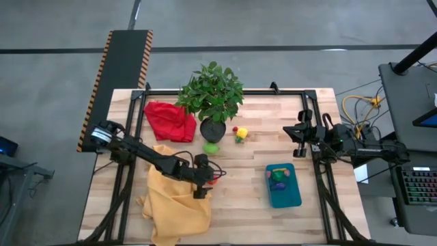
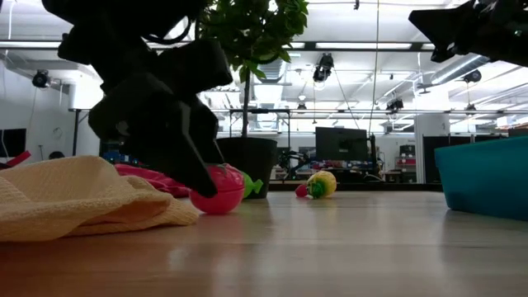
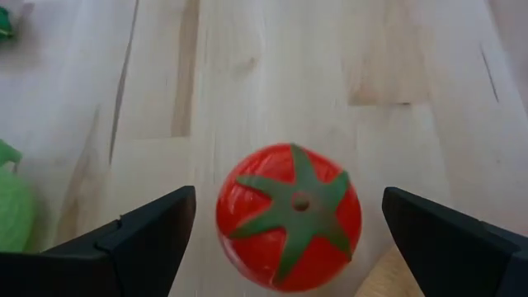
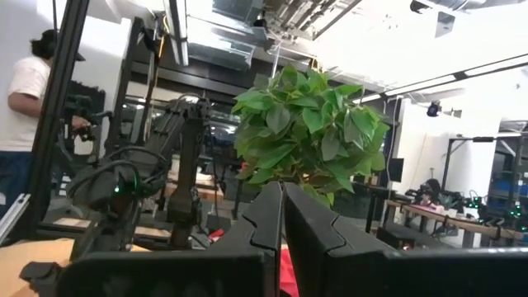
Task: Pick and placing Produce into tupperware
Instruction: Put the tomato into the bin
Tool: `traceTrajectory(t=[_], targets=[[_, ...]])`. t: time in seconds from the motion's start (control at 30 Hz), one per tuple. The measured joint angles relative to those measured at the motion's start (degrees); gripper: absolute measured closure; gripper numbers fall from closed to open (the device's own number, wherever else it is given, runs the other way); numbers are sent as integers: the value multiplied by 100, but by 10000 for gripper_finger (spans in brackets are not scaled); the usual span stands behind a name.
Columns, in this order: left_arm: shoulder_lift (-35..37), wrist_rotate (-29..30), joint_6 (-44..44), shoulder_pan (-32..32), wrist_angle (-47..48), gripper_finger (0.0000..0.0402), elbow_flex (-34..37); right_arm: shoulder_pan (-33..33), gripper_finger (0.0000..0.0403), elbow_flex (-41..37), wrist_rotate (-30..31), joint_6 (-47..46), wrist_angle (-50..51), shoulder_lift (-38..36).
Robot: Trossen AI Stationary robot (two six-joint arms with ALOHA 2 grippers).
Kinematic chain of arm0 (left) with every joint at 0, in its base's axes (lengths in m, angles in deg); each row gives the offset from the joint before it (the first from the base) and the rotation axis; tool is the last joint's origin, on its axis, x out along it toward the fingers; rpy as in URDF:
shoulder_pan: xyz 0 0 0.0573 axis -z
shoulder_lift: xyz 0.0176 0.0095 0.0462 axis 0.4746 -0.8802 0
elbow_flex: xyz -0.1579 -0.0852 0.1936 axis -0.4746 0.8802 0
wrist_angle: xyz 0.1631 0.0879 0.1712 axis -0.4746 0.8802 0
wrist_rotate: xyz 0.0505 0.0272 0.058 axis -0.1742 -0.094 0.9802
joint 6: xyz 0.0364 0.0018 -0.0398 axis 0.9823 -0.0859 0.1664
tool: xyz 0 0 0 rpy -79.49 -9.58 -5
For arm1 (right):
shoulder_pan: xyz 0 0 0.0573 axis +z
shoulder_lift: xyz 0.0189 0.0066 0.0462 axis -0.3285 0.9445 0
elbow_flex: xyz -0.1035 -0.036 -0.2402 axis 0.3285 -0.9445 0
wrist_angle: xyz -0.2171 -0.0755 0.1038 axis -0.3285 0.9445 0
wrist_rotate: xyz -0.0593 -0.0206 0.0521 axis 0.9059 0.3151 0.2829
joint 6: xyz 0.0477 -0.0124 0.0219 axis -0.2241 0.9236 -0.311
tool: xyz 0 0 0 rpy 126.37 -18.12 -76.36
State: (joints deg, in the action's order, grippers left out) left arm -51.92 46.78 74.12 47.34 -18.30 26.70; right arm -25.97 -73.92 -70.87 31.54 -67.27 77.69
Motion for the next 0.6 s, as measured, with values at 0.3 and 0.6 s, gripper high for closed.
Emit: traceTrajectory(t=[0.3,0.6], targets=[[-276,-23,2,-4,-18,29,-166,1,394,0,-8,-1,-4,-4],[-239,-25,-4,-4,153,37,-172,1,394,0,-8,-2,-7,-4]])
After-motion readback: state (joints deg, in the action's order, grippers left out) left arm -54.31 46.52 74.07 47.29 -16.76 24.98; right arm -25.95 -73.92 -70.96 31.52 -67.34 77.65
